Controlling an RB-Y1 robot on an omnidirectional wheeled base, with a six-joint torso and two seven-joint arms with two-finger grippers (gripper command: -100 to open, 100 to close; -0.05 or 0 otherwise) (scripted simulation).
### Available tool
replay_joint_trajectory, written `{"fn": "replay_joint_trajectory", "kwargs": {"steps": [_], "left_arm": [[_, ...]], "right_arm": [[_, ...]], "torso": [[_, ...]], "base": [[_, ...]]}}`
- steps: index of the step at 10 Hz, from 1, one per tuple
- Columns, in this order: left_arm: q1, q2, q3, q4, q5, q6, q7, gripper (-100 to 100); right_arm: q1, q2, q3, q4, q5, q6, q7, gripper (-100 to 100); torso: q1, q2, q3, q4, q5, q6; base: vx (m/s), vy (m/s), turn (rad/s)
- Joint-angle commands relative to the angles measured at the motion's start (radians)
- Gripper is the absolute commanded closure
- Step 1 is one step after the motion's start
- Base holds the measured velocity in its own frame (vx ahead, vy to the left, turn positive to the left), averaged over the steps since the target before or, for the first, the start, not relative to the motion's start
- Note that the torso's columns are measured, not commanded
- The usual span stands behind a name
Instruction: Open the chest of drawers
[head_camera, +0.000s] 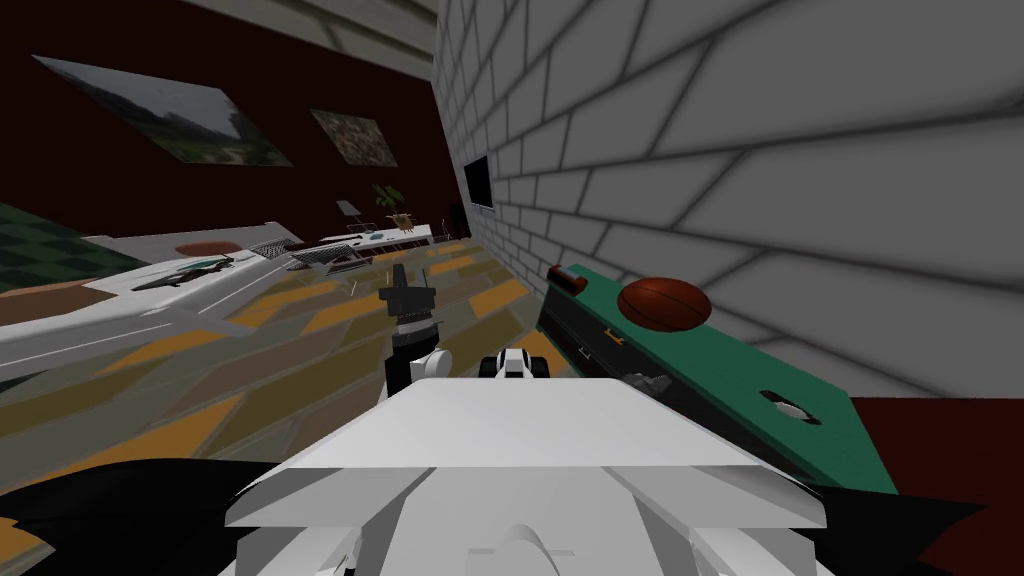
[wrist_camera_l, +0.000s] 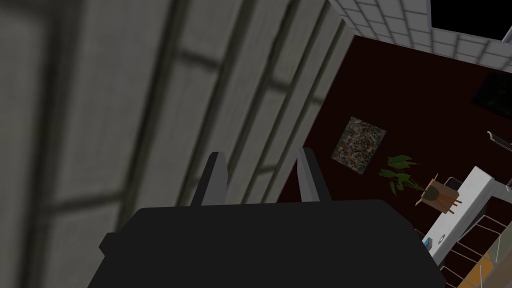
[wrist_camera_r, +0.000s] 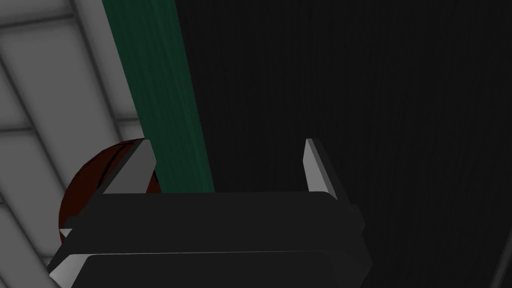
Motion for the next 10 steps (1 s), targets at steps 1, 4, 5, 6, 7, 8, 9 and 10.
{"fn": "replay_joint_trajectory", "kwargs": {"steps": [1, 4, 5, 6, 7, 8, 9, 10], "left_arm": [[0.0, 0.0, 0.0, 0.0, 0.0, 0.0, 0.0, 0], [0.0, 0.0, 0.0, 0.0, 0.0, 0.0, 0.0, 0], [0.0, 0.0, 0.0, 0.0, 0.0, 0.0, 0.0, 0], [0.0, 0.0, 0.0, 0.0, 0.0, 0.0, 0.0, 0], [0.0, 0.0, 0.0, 0.0, 0.0, 0.0, 0.0, 0], [0.0, 0.0, 0.0, 0.0, 0.0, 0.0, 0.0, 0], [0.0, 0.0, 0.0, 0.0, 0.0, 0.0, 0.0, 0], [0.0, 0.0, 0.0, 0.0, 0.0, 0.0, 0.0, 0]], "right_arm": [[-0.022, 0.015, 0.003, 0.061, 0.066, 0.067, -0.006, -100], [-0.044, 0.038, 0.007, 0.127, 0.134, 0.133, -0.008, -100], [-0.044, 0.038, 0.007, 0.132, 0.134, 0.133, -0.008, -100], [-0.053, 0.05, 0.008, 0.159, 0.162, 0.16, -0.009, -100], [-0.061, 0.061, 0.01, 0.182, 0.186, 0.183, -0.01, -100], [-0.068, 0.072, 0.011, 0.201, 0.205, 0.203, -0.01, -100], [-0.073, 0.081, 0.012, 0.215, 0.22, 0.217, -0.011, -100], [-0.076, 0.088, 0.013, 0.225, 0.229, 0.227, -0.012, -100]], "torso": [[0.0, 0.0, 0.0, 0.0, 0.0, 0.001], [0.0, 0.0, 0.0, 0.0, 0.0, 0.001], [0.0, 0.0, 0.0, 0.0, 0.0, 0.0], [0.0, 0.001, 0.0, 0.0, 0.0, 0.001], [0.0, 0.001, 0.0, 0.0, 0.0, 0.0], [0.0, 0.0, 0.0, 0.0, 0.0, 0.0], [0.0, -0.001, 0.0, 0.0, 0.0, 0.0], [0.0, 0.0, 0.0, 0.0, 0.0, 0.0]], "base": [[0.033, -0.012, 0.14], [0.041, -0.018, 0.134], [0.027, -0.012, 0.058], [0.024, -0.009, 0.086], [0.033, -0.009, 0.153], [0.038, -0.014, 0.121], [0.033, -0.015, 0.097], [0.024, -0.012, 0.062]]}}
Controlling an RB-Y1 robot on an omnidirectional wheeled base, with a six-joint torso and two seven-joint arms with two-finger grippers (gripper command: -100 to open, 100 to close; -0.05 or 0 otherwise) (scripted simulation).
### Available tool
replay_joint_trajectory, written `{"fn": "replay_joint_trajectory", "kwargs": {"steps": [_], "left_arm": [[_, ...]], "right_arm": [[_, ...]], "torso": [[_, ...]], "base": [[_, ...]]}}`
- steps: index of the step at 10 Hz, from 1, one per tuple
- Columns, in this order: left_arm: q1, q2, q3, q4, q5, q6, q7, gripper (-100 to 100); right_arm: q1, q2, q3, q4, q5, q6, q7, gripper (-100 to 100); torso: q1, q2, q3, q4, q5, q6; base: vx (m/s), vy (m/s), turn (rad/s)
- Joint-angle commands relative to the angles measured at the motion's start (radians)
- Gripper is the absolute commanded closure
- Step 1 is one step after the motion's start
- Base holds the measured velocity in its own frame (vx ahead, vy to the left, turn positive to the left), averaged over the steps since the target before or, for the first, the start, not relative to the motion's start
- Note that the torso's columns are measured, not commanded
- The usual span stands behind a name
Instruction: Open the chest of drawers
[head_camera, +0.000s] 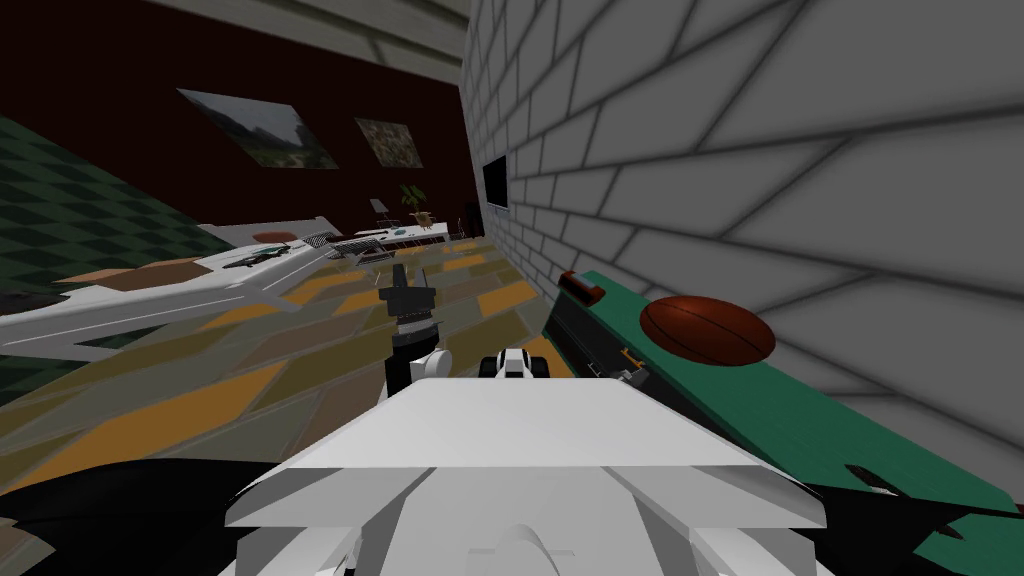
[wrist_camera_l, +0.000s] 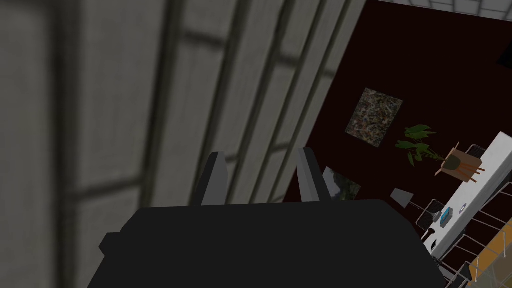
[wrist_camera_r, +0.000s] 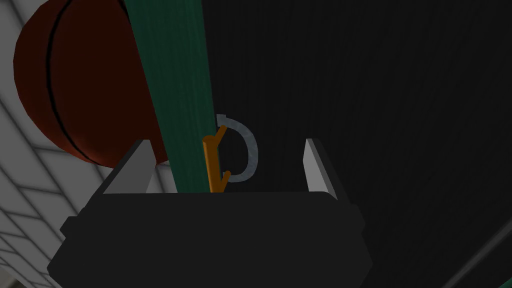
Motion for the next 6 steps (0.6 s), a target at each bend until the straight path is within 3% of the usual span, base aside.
{"fn": "replay_joint_trajectory", "kwargs": {"steps": [1, 5, 6], "left_arm": [[0.0, 0.0, 0.0, 0.0, 0.0, 0.0, 0.0, 0], [0.0, 0.0, 0.0, 0.0, 0.0, 0.0, 0.0, 0], [0.0, 0.0, 0.0, 0.0, 0.0, 0.0, 0.0, 0]], "right_arm": [[-0.004, 0.007, 0.001, 0.015, 0.013, 0.014, -0.003, -100], [-0.031, -0.061, -0.001, -0.018, -0.034, -0.065, 0.026, -100], [-0.017, -0.048, 0.001, -0.027, -0.026, -0.052, 0.025, -100]], "torso": [[0.0, 0.001, 0.0, 0.0, 0.0, 0.0], [0.0, 0.001, 0.001, 0.0, 0.0, 0.0], [0.0, 0.0, 0.0, 0.0, 0.0, 0.0]], "base": [[0.011, -0.005, 0.01], [-0.024, 0.024, 0.01], [-0.014, 0.012, 0.0]]}}
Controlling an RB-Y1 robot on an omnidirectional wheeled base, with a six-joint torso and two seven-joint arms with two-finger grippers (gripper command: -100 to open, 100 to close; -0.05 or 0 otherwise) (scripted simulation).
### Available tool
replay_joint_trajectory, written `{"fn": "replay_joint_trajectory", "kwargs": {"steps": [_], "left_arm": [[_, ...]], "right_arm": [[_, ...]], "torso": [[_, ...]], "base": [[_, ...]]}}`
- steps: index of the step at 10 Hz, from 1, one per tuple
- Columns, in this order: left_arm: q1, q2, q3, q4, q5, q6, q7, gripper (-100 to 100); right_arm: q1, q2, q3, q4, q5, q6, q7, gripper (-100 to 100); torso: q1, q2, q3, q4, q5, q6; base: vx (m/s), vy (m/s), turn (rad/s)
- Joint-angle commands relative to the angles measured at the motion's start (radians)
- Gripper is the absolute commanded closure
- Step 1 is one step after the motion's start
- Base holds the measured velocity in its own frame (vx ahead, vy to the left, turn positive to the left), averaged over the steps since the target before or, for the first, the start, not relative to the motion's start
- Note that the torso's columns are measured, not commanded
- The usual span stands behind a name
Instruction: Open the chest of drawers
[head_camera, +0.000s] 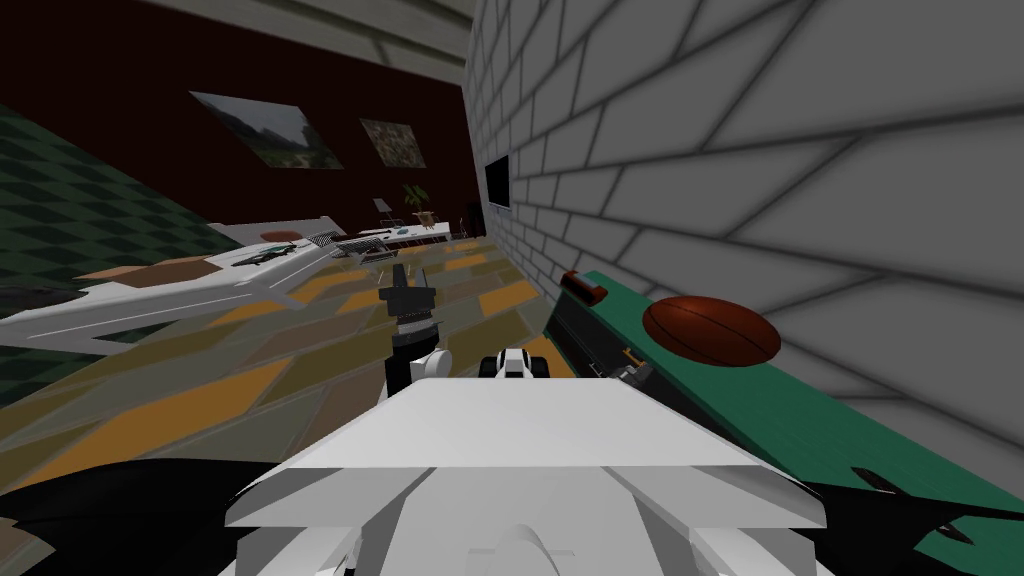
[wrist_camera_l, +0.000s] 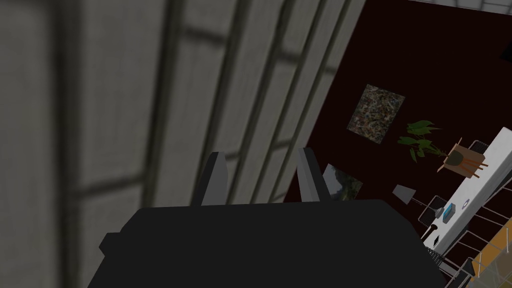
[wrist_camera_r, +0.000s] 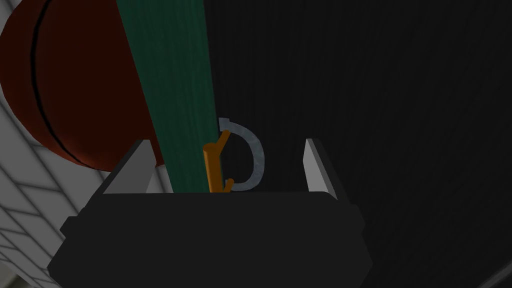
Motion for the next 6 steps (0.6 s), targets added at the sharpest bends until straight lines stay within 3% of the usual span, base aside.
{"fn": "replay_joint_trajectory", "kwargs": {"steps": [1, 3, 4, 5, 6], "left_arm": [[0.0, 0.0, 0.0, 0.0, 0.0, 0.0, 0.0, 0], [0.0, 0.0, 0.0, 0.0, 0.0, 0.0, 0.0, 0], [0.0, 0.0, 0.0, 0.0, 0.0, 0.0, 0.0, 0], [0.0, 0.0, 0.0, 0.0, 0.0, 0.0, 0.0, 0], [0.0, 0.0, 0.0, 0.0, 0.0, 0.0, 0.0, 0]], "right_arm": [[-0.002, 0.018, -0.001, 0.025, 0.013, 0.023, -0.012, 100], [0.009, 0.048, 0.0, 0.04, 0.035, 0.059, -0.025, 100], [0.006, 0.038, 0.0, 0.028, 0.027, 0.045, -0.016, 100], [0.041, 0.015, 0.009, 0.028, 0.058, 0.052, -0.041, -100], [0.057, 0.005, 0.013, 0.028, 0.072, 0.054, -0.052, -100]], "torso": [[-0.001, -0.001, -0.001, 0.0, 0.0, 0.0], [-0.007, -0.004, 0.0, -0.002, -0.005, -0.001], [-0.008, -0.004, -0.001, -0.001, -0.004, 0.0], [-0.004, -0.001, -0.001, -0.001, -0.002, 0.0], [0.0, 0.0, 0.0, 0.0, 0.0, 0.0]], "base": [[0.01, -0.013, -0.014], [0.023, -0.018, -0.01], [0.012, -0.007, 0.0], [0.011, -0.001, 0.123], [0.018, -0.001, 0.105]]}}
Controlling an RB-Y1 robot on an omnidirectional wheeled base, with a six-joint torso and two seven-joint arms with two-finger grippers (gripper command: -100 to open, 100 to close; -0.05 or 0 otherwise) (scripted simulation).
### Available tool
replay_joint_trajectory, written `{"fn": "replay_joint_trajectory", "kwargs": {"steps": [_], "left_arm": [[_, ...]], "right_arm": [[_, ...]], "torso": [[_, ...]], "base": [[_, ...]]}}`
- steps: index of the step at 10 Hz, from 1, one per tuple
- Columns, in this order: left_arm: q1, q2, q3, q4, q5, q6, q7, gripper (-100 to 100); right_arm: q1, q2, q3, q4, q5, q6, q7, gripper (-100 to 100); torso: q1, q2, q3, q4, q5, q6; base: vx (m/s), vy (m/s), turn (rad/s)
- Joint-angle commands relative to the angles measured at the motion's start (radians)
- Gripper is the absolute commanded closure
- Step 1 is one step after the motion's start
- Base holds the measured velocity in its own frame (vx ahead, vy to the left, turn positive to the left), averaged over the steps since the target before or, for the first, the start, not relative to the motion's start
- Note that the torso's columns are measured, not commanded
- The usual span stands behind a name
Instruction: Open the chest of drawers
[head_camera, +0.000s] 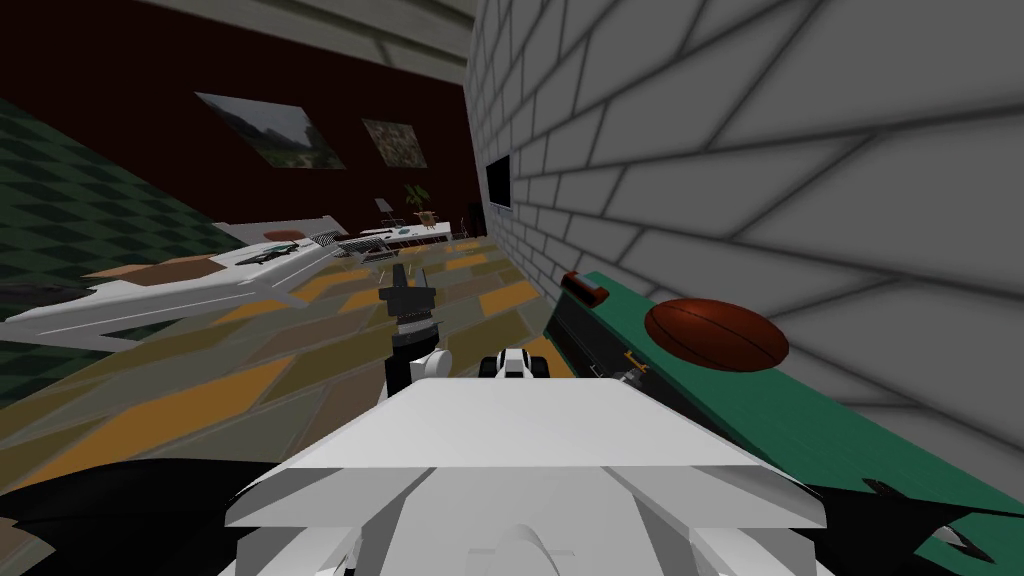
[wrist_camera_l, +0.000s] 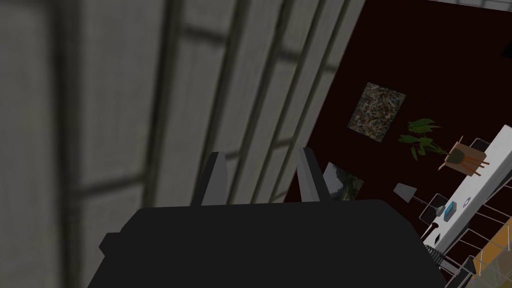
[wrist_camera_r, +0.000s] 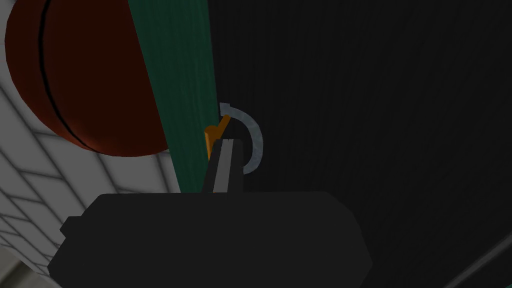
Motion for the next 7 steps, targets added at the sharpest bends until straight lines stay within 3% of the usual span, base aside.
{"fn": "replay_joint_trajectory", "kwargs": {"steps": [1, 7], "left_arm": [[0.0, 0.0, 0.0, 0.0, 0.0, 0.0, 0.0, 0], [0.0, 0.0, 0.0, 0.0, 0.0, 0.0, 0.0, 0]], "right_arm": [[0.068, -0.046, 0.017, 0.003, 0.06, 0.008, -0.053, -100], [0.208, -0.13, 0.053, 0.006, 0.176, 0.02, -0.153, -100]], "torso": [[0.001, 0.0, 0.0, 0.0, 0.0, 0.0], [0.0, 0.0, 0.0, 0.0, 0.0, 0.0]], "base": [[0.023, 0.002, 0.144], [0.019, 0.001, 0.11]]}}
